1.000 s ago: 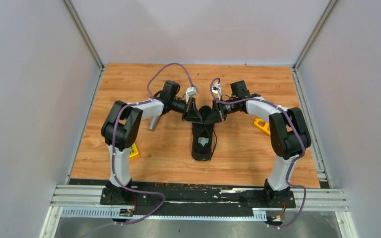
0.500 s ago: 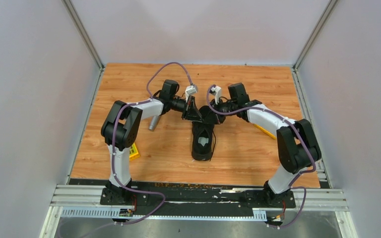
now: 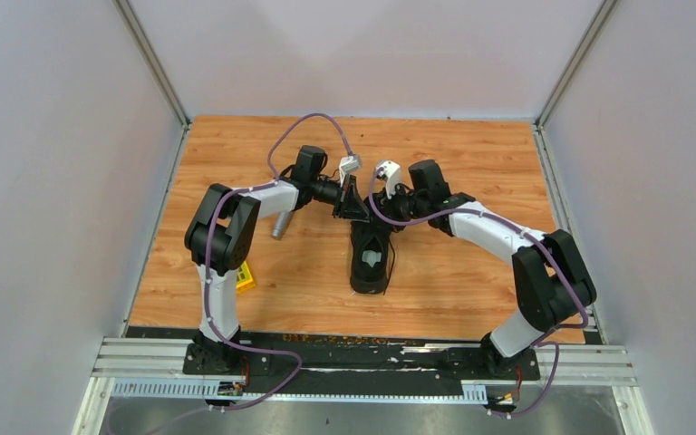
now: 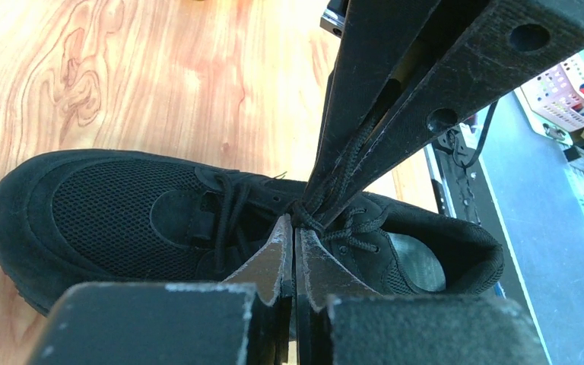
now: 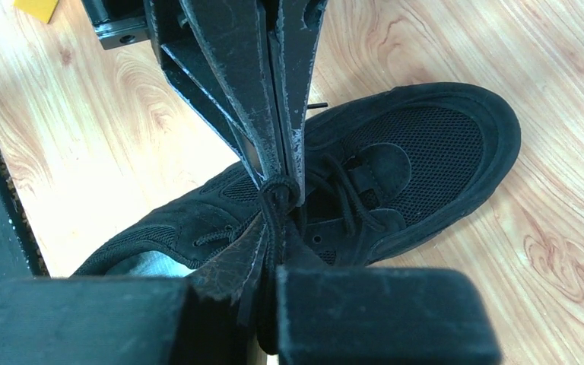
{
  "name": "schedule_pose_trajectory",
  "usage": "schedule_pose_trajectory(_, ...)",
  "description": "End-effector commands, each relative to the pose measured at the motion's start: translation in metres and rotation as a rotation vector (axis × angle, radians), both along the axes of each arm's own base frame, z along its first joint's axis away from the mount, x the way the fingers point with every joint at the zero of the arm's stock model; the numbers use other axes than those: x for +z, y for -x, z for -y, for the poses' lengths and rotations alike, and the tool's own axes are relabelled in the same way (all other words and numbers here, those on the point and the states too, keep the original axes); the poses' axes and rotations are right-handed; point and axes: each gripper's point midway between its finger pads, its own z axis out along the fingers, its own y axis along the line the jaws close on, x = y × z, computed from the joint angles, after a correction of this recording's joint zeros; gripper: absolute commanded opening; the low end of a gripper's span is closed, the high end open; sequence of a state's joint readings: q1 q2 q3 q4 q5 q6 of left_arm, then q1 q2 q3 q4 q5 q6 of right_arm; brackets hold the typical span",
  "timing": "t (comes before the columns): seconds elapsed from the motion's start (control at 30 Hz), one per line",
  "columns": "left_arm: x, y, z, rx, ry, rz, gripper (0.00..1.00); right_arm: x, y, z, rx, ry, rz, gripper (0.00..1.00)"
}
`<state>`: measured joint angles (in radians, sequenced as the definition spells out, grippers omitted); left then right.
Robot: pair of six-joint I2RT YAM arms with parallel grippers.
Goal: Tie the shoes
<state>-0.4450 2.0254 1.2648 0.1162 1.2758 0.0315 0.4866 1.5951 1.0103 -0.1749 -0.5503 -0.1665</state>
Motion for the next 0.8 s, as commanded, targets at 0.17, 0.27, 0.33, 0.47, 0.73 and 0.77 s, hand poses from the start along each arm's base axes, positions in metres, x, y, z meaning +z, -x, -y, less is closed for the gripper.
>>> schedule_pose_trajectory(0.17,-0.002,0.010,-0.001,-0.038,0.003,0.006,0.00,0.009,-0.021,0.017,-0.184,0.024,0.039,0.00)
schedule_pose_trajectory(0.27,-0.004,0.011,-0.001,-0.038,-0.003,0.006,0.00,0.011,-0.013,0.017,-0.163,0.008,0.024,0.00)
schedule_pose_trajectory(0.33,-0.003,0.011,-0.001,-0.040,-0.001,0.006,0.00,0.010,-0.016,0.022,-0.208,0.024,0.034,0.00)
schedule_pose_trajectory(0.47,-0.001,0.011,0.002,-0.044,0.008,0.005,0.00,0.005,-0.022,0.018,-0.248,0.028,0.014,0.00)
schedule_pose_trajectory(0.73,0.002,0.011,0.006,-0.031,0.025,-0.017,0.00,0.012,-0.033,0.020,-0.423,0.084,0.239,0.00)
schedule_pose_trajectory(0.77,0.001,0.012,0.005,-0.033,0.026,-0.020,0.00,0.012,-0.033,0.021,-0.447,0.098,0.262,0.00)
